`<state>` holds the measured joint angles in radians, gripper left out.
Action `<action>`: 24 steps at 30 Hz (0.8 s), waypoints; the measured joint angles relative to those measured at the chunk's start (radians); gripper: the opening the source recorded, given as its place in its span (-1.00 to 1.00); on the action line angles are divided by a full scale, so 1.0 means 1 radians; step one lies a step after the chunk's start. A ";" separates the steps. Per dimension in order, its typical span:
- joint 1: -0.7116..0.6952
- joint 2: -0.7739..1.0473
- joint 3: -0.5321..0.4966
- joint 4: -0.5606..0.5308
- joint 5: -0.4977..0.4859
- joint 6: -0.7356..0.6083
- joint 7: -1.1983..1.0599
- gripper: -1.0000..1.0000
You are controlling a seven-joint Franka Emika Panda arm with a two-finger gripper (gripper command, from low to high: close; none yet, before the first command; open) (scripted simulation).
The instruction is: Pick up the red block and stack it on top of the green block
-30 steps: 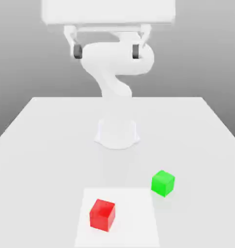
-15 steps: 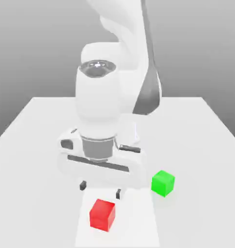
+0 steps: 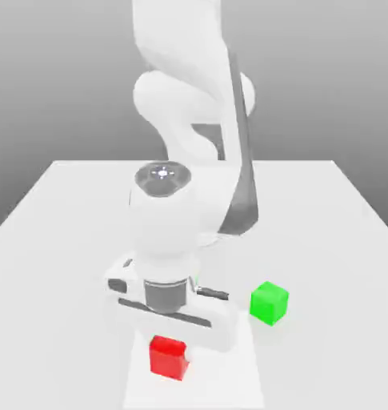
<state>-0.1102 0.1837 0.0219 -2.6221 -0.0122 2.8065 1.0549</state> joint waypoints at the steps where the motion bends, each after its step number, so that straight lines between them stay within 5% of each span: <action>1: 0.003 -0.035 -0.002 -0.005 0.004 -0.030 -0.003 -1.00; 13: 0.366 -0.449 0.167 -0.315 0.140 -0.132 -0.326 -1.00; 22: 0.345 -0.208 0.192 -0.332 0.017 0.124 -0.263 -1.00; 23: 0.346 -0.189 0.187 -0.332 0.006 0.142 -0.255 1.00; 24: 0.346 -0.189 0.187 -0.332 0.006 0.142 -0.255 1.00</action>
<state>0.2355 -0.0053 0.2085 -2.9540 -0.0065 2.9487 0.7995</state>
